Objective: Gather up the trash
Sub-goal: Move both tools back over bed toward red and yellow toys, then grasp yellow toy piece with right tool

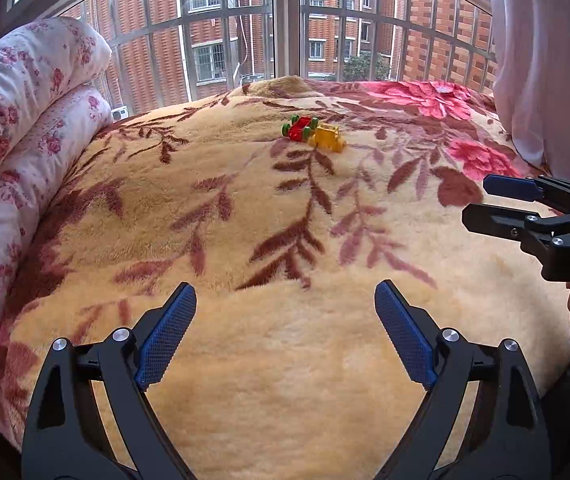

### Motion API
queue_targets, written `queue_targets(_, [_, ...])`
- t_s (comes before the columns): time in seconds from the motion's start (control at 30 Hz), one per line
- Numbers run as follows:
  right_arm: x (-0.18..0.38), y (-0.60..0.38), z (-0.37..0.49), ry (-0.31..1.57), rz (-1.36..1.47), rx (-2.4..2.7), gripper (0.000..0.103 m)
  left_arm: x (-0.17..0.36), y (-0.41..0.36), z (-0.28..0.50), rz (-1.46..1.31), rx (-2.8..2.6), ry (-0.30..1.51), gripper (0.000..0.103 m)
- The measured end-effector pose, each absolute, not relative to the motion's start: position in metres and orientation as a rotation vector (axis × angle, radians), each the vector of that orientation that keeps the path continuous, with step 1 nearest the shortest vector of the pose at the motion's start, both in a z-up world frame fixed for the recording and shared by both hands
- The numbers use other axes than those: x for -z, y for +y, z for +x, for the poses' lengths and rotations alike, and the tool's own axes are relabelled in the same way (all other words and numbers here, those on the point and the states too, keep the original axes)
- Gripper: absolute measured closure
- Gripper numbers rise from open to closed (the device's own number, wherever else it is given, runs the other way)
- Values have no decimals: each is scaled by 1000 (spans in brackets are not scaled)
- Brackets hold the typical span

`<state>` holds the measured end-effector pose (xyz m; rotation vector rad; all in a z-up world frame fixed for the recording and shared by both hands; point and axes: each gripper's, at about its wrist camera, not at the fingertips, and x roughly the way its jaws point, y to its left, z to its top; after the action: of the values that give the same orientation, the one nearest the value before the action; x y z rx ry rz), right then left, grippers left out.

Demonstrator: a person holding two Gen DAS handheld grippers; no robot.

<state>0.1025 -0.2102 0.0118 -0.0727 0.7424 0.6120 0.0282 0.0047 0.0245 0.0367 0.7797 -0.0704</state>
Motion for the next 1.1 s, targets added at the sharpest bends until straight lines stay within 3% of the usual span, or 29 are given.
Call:
queue_targets(0.57, [14, -171, 251, 744, -96, -611, 24, -11, 15, 153, 23, -3, 820, 14])
queue_targets(1.07, [41, -136, 309, 768, -145, -669, 24, 5, 23, 166, -30, 0, 829, 14])
queue_targets(1.1, [42, -133, 310, 768, -150, -672, 27, 5, 22, 165, -25, -2, 825, 14])
